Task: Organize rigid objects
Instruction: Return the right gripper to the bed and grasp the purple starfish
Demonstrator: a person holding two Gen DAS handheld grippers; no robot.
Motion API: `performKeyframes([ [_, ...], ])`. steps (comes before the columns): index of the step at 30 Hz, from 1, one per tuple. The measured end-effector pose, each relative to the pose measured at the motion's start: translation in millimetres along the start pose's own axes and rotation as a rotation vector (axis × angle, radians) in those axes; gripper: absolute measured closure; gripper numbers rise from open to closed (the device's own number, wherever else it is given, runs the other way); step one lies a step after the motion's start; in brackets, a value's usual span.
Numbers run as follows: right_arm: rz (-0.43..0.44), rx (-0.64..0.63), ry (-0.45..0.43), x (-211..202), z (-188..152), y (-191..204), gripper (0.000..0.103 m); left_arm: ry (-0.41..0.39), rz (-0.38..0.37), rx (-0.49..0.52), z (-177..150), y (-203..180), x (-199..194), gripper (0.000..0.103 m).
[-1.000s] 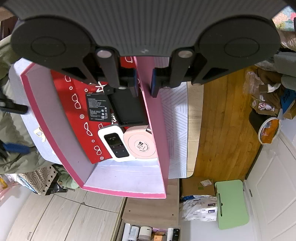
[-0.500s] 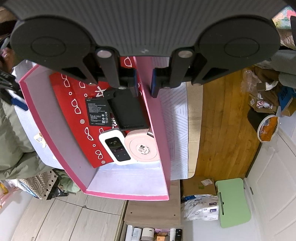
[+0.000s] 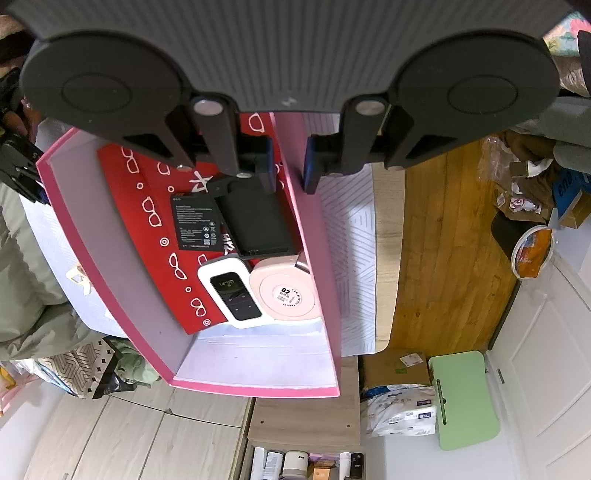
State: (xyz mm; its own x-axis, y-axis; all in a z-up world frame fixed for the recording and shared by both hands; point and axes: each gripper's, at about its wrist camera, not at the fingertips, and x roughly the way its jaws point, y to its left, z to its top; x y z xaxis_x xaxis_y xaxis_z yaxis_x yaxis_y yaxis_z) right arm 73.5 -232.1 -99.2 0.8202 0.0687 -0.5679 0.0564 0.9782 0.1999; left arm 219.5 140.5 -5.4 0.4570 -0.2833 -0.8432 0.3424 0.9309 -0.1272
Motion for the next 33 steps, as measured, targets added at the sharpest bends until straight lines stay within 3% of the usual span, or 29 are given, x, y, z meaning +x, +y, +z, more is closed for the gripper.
performKeyframes([
  [4,-0.002,-0.053,-0.004,-2,-2,6,0.059,-0.003,-0.012,-0.010,0,3,-1,0.090],
  [7,0.027,-0.004,0.002,-6,1,2,0.060,-0.004,-0.013,-0.011,0,3,-1,0.090],
  [15,0.032,-0.056,0.007,-1,-8,16,0.034,-0.003,-0.010,-0.005,1,2,0,0.090],
  [17,0.009,-0.088,-0.006,0,-11,23,0.038,-0.004,-0.013,-0.008,0,3,1,0.090],
  [18,-0.025,-0.109,-0.018,2,-13,26,0.048,-0.004,-0.015,-0.012,0,2,0,0.090],
  [20,-0.084,-0.142,-0.032,5,-13,29,0.050,-0.006,-0.020,-0.022,1,3,1,0.089],
  [33,-0.034,-0.144,-0.017,5,-5,32,0.056,-0.009,-0.036,-0.028,0,7,0,0.089],
])
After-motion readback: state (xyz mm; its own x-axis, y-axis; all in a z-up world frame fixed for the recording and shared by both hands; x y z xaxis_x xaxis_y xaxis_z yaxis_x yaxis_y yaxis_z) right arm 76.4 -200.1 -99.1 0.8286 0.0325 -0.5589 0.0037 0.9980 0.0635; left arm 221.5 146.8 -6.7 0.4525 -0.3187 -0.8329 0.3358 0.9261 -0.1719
